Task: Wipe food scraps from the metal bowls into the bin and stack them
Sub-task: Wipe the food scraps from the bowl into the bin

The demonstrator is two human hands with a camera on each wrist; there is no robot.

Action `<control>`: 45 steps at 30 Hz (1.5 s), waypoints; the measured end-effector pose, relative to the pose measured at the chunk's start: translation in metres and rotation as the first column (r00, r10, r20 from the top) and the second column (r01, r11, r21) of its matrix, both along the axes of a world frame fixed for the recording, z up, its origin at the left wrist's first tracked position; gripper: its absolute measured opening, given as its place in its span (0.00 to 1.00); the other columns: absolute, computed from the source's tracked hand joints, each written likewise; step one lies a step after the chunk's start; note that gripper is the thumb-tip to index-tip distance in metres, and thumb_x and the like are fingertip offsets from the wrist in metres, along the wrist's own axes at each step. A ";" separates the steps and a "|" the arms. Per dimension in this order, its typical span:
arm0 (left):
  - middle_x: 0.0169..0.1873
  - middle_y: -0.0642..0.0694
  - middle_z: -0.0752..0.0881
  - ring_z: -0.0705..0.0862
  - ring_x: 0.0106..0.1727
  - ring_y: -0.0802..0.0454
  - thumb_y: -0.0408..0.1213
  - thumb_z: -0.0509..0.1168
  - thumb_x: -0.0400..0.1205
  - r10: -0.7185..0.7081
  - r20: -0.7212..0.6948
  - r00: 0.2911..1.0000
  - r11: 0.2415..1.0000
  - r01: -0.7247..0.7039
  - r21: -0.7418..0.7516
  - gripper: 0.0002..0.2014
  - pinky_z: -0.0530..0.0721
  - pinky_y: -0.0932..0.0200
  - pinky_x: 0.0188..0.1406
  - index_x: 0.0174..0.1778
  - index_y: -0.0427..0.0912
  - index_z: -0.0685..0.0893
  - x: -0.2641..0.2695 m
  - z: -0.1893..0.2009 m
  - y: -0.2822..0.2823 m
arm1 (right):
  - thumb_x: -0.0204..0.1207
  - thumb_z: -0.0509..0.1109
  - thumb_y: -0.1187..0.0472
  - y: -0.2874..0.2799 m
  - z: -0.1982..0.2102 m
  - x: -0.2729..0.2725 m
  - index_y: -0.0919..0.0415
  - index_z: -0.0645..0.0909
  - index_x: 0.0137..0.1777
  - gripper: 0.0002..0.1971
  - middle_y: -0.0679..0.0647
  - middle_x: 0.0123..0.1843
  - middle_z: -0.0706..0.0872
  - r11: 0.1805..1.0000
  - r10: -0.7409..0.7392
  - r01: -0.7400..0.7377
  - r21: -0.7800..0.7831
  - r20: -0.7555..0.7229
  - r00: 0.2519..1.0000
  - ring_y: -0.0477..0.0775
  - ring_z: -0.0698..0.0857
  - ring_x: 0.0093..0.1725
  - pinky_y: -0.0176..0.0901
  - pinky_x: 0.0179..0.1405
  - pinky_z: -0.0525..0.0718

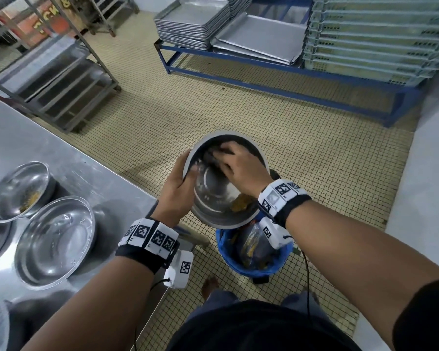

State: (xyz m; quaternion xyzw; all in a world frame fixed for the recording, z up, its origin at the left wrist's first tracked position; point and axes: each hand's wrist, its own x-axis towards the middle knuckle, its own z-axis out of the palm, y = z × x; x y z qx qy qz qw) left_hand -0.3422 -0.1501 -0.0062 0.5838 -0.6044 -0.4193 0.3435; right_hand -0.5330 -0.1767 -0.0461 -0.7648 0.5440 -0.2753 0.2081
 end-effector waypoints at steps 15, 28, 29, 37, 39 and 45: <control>0.57 0.64 0.86 0.85 0.54 0.78 0.37 0.56 0.95 0.004 0.080 0.997 0.990 0.008 -0.139 0.18 0.82 0.79 0.45 0.82 0.49 0.76 -0.005 -0.001 -0.007 | 0.87 0.65 0.54 0.009 0.002 0.005 0.49 0.79 0.78 0.20 0.53 0.77 0.74 0.991 0.135 -0.129 0.040 -0.220 0.966 0.59 0.74 0.72 0.60 0.66 0.83; 0.55 0.62 0.84 0.89 0.50 0.66 0.42 0.54 0.96 0.009 0.099 0.995 0.989 0.006 -0.151 0.19 0.87 0.70 0.35 0.83 0.56 0.73 -0.007 0.007 -0.005 | 0.89 0.62 0.55 0.035 -0.012 -0.030 0.51 0.78 0.79 0.19 0.55 0.76 0.76 0.991 0.044 -0.024 0.131 -0.152 0.987 0.58 0.76 0.72 0.57 0.66 0.84; 0.55 0.64 0.84 0.87 0.49 0.73 0.41 0.54 0.96 0.006 0.104 0.995 0.987 0.011 -0.161 0.19 0.85 0.75 0.36 0.83 0.55 0.74 -0.007 0.007 -0.005 | 0.89 0.63 0.57 0.030 -0.010 -0.036 0.53 0.78 0.79 0.20 0.56 0.76 0.76 0.995 -0.029 0.043 0.096 -0.141 0.990 0.58 0.75 0.72 0.57 0.65 0.84; 0.58 0.63 0.86 0.87 0.55 0.70 0.39 0.56 0.96 -0.031 0.100 0.995 0.967 0.055 -0.250 0.18 0.85 0.71 0.47 0.82 0.48 0.76 -0.013 0.011 0.000 | 0.88 0.63 0.54 0.018 -0.017 -0.043 0.47 0.76 0.80 0.21 0.52 0.79 0.74 0.992 0.072 -0.029 0.120 -0.373 0.925 0.58 0.70 0.76 0.58 0.60 0.86; 0.61 0.58 0.87 0.88 0.60 0.61 0.40 0.56 0.96 -0.040 0.120 0.992 0.957 0.072 -0.281 0.18 0.88 0.60 0.55 0.82 0.47 0.76 -0.014 0.011 -0.001 | 0.87 0.64 0.54 0.021 -0.023 -0.041 0.46 0.75 0.81 0.22 0.50 0.81 0.73 0.991 0.084 -0.034 0.126 -0.408 0.909 0.57 0.70 0.76 0.56 0.59 0.86; 0.68 0.45 0.87 0.87 0.67 0.48 0.44 0.56 0.94 -0.083 0.161 0.983 0.911 0.140 -0.387 0.21 0.88 0.40 0.65 0.82 0.42 0.77 -0.015 0.006 -0.003 | 0.87 0.65 0.54 0.031 -0.036 -0.044 0.44 0.78 0.78 0.20 0.47 0.81 0.75 0.988 0.143 -0.108 0.115 -0.374 0.916 0.59 0.72 0.76 0.57 0.64 0.84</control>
